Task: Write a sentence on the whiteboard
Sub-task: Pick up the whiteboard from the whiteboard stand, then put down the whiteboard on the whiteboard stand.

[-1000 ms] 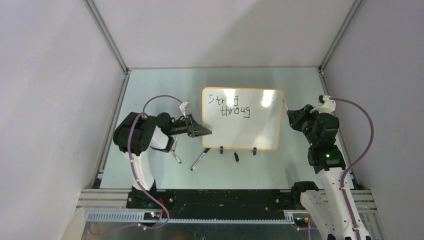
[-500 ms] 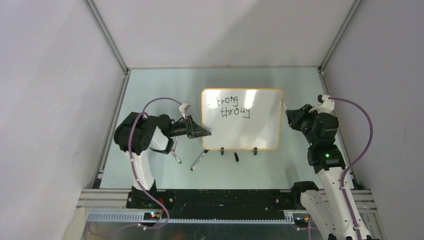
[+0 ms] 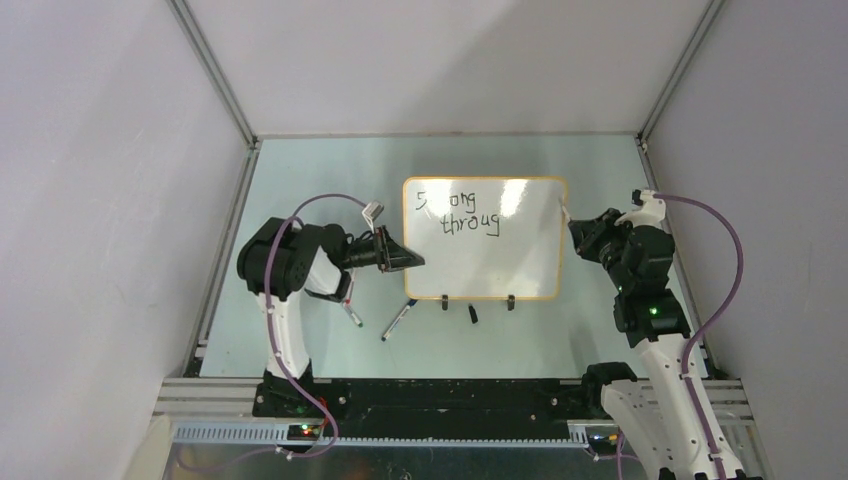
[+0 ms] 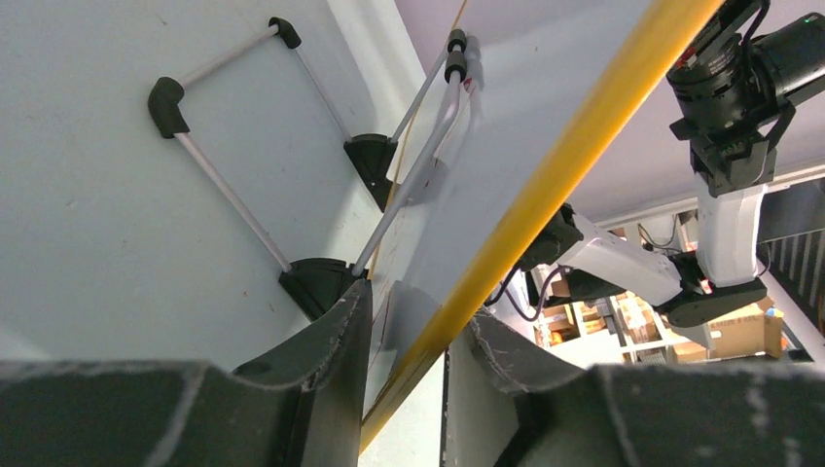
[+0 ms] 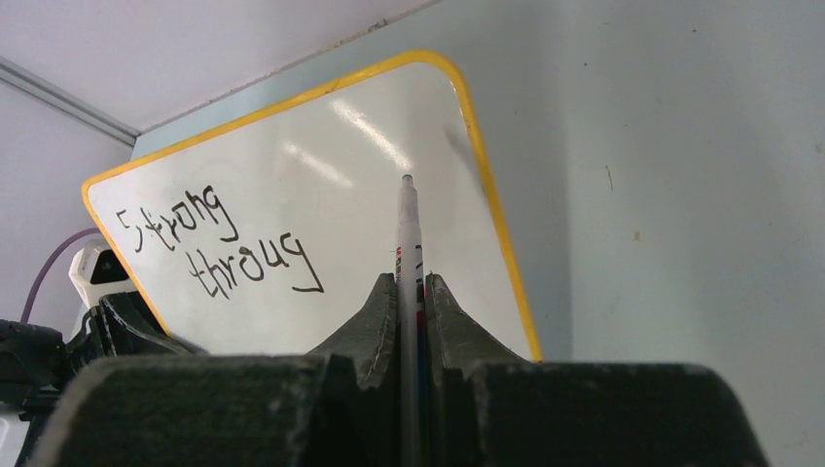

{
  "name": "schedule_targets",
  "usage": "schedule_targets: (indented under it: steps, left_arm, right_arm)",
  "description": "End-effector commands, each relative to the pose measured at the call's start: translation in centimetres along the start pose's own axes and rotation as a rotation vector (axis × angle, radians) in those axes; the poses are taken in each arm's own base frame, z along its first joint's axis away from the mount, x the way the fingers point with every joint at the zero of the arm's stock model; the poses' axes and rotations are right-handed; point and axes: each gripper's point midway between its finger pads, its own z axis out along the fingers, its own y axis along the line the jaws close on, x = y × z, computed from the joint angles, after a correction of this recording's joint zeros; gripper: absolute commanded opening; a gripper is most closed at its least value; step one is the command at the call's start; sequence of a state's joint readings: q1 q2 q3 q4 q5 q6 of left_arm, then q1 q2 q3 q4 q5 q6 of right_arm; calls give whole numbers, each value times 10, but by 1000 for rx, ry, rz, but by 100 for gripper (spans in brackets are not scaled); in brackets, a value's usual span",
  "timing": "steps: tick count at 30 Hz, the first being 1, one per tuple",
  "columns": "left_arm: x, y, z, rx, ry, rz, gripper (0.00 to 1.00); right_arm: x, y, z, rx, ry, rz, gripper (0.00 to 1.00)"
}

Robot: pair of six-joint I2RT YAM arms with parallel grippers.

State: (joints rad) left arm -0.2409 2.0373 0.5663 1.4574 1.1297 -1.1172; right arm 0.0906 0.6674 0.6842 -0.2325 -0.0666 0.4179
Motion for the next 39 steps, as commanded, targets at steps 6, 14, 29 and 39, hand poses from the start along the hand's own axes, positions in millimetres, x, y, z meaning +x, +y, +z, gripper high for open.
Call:
schedule_targets:
  steps: [6, 14, 29, 39]
  left_arm:
    - [-6, -11, 1, 46, 9, 51, 40]
    - [-4, -4, 2, 48, 29, 20, 1]
    - [-2, -16, -1, 73, 53, 93, 0]
    - [0, -26, -5, 88, 63, 131, 0]
  right_arm:
    - [-9, 5, 2, -18, -45, -2, 0]
    - [-8, 7, 3, -24, -41, -2, 0]
    - [-7, 7, 3, -19, -40, -7, 0]
    - [-9, 6, 2, -14, -46, -10, 0]
